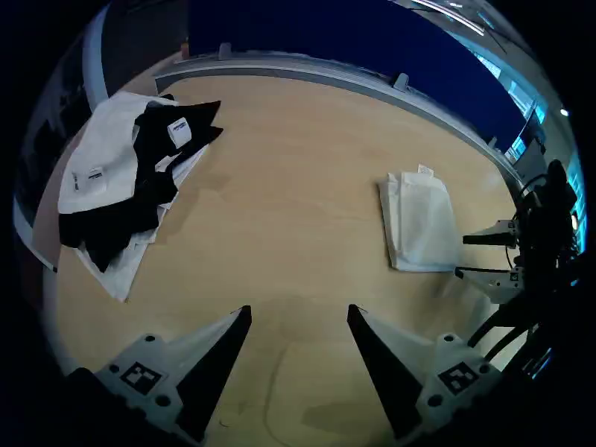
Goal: Fold towel
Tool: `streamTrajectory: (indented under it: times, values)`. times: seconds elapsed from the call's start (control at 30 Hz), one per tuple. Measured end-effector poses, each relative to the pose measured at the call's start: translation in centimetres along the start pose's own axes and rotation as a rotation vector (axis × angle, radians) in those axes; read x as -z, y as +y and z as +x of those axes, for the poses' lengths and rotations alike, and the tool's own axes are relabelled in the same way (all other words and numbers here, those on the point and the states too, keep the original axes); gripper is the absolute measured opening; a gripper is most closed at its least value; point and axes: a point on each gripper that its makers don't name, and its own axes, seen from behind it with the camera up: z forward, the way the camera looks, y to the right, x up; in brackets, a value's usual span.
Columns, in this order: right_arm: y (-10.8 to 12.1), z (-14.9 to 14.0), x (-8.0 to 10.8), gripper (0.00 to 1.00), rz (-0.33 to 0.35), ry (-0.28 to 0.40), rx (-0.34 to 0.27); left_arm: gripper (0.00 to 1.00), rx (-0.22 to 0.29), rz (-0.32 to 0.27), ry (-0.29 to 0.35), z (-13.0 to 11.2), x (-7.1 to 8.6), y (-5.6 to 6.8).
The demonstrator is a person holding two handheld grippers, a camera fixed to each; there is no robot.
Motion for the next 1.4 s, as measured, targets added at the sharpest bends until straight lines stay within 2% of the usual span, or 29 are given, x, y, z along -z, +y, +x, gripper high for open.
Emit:
streamTrajectory:
  times: [0.1,0.33,0.47,0.63,0.77,0.93,1.03,1.4]
  values:
    - [0.0,-0.6,-0.3,0.94,-0.003,-0.015,-0.008,0.96,-0.003,0.000,0.000,0.0,0.0,0.1]
    - [-0.5,-1.4,-0.9,0.74,0.006,-0.028,-0.033,0.96,-0.004,-0.004,0.000,0.0,0.0,0.3]
    - [-0.6,-1.7,-1.2,0.60,0.000,-0.032,-0.034,0.96,-0.009,-0.003,0.000,0.0,0.0,0.3]
    - [-0.5,-1.7,-1.3,0.52,-0.018,-0.023,-0.047,0.96,-0.011,-0.004,0.001,0.0,0.1,0.3]
    - [-0.4,-1.7,-1.4,0.32,-0.028,-0.016,-0.070,0.96,-0.010,-0.006,0.001,-0.1,0.2,0.2]
    - [-0.4,-1.7,-1.2,0.25,-0.032,-0.007,-0.082,0.96,-0.014,-0.005,0.001,-0.1,0.2,0.2]
    - [-0.4,-1.7,-1.1,0.14,-0.037,-0.003,-0.089,0.96,-0.016,-0.004,0.001,-0.1,0.2,0.1]
    - [0.3,0.1,0.5,0.09,-0.042,0.040,-0.107,0.96,-0.023,-0.007,0.004,0.1,0.3,0.3]
